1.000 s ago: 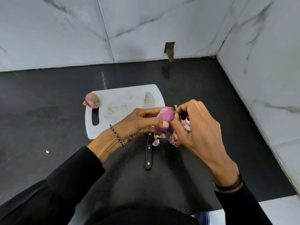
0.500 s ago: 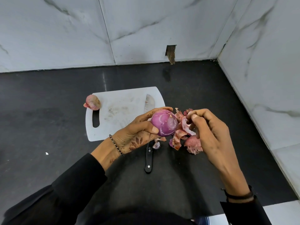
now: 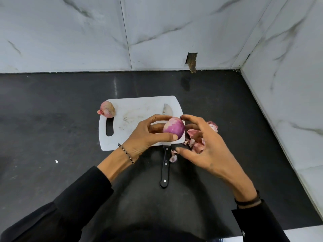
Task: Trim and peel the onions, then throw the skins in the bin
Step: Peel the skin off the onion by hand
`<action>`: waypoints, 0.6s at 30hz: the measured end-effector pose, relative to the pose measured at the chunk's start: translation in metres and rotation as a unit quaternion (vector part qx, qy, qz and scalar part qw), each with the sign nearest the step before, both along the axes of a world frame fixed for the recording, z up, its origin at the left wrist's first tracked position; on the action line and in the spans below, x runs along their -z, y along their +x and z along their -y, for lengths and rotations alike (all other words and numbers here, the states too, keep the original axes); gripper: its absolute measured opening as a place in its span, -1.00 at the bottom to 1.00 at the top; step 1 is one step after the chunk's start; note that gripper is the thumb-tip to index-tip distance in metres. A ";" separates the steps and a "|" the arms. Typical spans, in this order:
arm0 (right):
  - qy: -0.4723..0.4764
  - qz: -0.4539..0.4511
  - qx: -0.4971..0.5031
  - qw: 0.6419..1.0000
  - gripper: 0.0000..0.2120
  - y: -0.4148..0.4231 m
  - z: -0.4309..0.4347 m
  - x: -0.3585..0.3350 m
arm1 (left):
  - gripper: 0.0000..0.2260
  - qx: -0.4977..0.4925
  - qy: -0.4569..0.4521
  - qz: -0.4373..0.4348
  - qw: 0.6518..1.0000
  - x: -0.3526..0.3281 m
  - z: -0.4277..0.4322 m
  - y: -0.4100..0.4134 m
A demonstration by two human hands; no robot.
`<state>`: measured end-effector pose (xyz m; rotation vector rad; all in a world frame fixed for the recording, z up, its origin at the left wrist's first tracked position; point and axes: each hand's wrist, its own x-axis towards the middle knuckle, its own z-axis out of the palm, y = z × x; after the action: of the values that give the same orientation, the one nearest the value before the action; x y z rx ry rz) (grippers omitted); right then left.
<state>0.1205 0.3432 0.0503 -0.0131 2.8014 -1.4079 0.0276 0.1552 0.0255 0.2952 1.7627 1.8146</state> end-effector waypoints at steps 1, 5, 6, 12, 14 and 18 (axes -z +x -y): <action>0.007 -0.001 0.001 1.000 -0.25 -0.005 0.002 0.005 | -0.43 -0.014 -0.035 -0.044 0.998 0.000 0.002 -0.001; 0.023 -0.029 0.007 0.999 -0.29 -0.025 0.015 0.022 | -0.37 -0.049 -0.093 -0.130 0.986 0.002 0.010 -0.006; 0.027 -0.037 0.008 0.999 -0.32 -0.030 0.018 0.025 | -0.36 -0.053 -0.099 -0.133 0.985 0.002 0.013 -0.006; 0.014 -0.041 -0.004 0.999 -0.44 -0.060 0.043 0.031 | -0.41 -0.050 -0.127 -0.121 0.983 0.007 0.042 -0.022; -0.009 -0.024 -0.011 1.000 -0.45 -0.072 0.054 0.033 | -0.54 -0.068 -0.138 -0.137 0.979 0.008 0.053 -0.029; -0.022 -0.002 -0.012 1.000 -0.42 -0.095 0.074 0.040 | -0.84 -0.186 -0.182 -0.277 0.925 0.007 0.078 -0.042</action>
<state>0.0254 0.2691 0.0101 -0.0486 2.7631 -1.4657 -0.0144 0.0768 0.0184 0.3647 2.6658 1.6955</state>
